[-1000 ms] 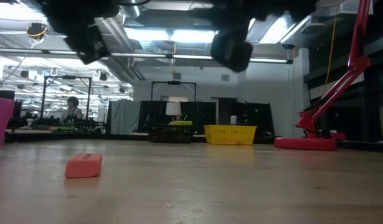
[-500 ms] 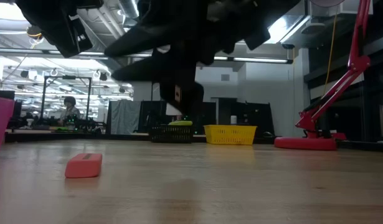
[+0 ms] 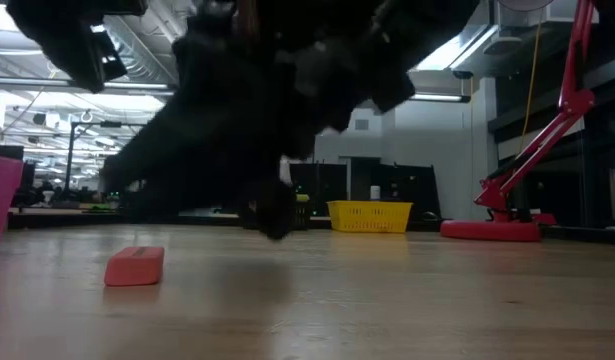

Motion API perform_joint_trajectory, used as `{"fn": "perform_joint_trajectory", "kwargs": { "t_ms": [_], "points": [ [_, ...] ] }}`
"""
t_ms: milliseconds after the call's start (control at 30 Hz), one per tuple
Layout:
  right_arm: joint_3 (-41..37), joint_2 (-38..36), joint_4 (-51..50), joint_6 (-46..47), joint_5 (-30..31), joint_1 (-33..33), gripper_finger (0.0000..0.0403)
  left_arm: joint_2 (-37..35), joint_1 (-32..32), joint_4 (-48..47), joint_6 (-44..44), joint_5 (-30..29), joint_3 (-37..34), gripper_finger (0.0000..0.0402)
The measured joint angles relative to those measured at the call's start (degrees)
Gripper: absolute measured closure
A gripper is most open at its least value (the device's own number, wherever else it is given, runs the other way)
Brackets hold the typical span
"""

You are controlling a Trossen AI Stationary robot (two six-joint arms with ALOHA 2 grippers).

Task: Pick & Place School Supplies
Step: Put the orange eraser into the yellow bin

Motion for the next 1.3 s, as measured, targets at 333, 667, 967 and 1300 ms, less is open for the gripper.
{"fn": "perform_joint_trajectory", "kwargs": {
  "t_ms": [333, 667, 967, 1300],
  "points": [
    [0.85, 1.63, -0.46, 0.61, 3.07, -0.17, 0.0305, -2.75, -0.02, -1.71, -4.20, -2.45, 0.00, 0.0383],
    [1.16, 1.35, -6.76, 1.48, 7.45, -0.24, 0.0305, -5.58, -0.02, -4.90, -8.07, -4.46, 0.00, 0.0391],
    [1.23, 1.12, -14.56, 4.57, 12.29, -0.97, 0.0305, -6.09, -0.02, -5.38, -9.76, -5.76, 0.00, 0.0391],
    [1.05, 0.86, -14.89, 7.91, 13.42, -1.45, 0.0305, -6.09, -0.02, -5.33, -9.78, -6.08, 0.00, 0.0391]
  ]
}}
